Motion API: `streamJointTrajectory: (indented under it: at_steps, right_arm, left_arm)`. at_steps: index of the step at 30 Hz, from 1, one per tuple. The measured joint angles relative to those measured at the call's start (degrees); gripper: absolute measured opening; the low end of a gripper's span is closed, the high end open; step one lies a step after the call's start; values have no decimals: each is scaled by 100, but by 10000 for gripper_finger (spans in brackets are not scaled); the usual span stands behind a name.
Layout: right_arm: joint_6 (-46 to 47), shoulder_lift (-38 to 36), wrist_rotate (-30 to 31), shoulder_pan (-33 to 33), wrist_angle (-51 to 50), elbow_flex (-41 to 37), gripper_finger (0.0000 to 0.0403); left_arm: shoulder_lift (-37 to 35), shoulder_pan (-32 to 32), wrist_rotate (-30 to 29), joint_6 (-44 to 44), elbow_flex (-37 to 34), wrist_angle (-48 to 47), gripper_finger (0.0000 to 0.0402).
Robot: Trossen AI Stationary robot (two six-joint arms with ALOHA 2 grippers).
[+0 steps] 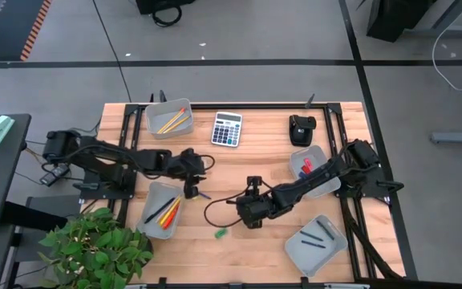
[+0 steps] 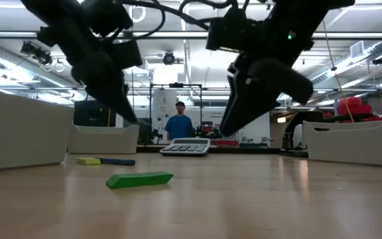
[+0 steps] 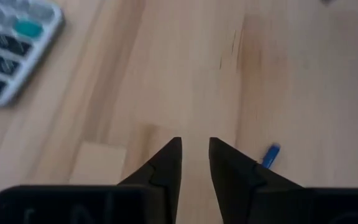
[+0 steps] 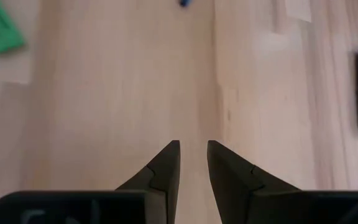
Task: Sort crayons/erasers/pens/pencils in bins
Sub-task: Put the blue crayon into the bottom right gray bin
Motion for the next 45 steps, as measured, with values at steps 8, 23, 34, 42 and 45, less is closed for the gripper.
streamJointTrajectory:
  at_steps: [8,23,34,42,45]
  right_arm:
    - [-489,-2,-7,-13,213,-99,92]
    - [-1655,-2,-717,92,1479,-97,92]
    - [-1956,-8,-737,89,2116,-184,92]
    - [-1952,-9,-893,-41,2503,-625,92]
    - [-1829,-9,-907,-81,2549,-648,92]
  left_arm:
    - [226,-189,-557,-31,-2,-15,70]
    - [207,-289,-872,-1510,-4,320,50]
    - [207,-315,-1512,-1517,-4,391,59]
    - [291,-317,-1499,-1357,-4,237,88]
    - [461,-317,-1317,-1265,1,249,106]
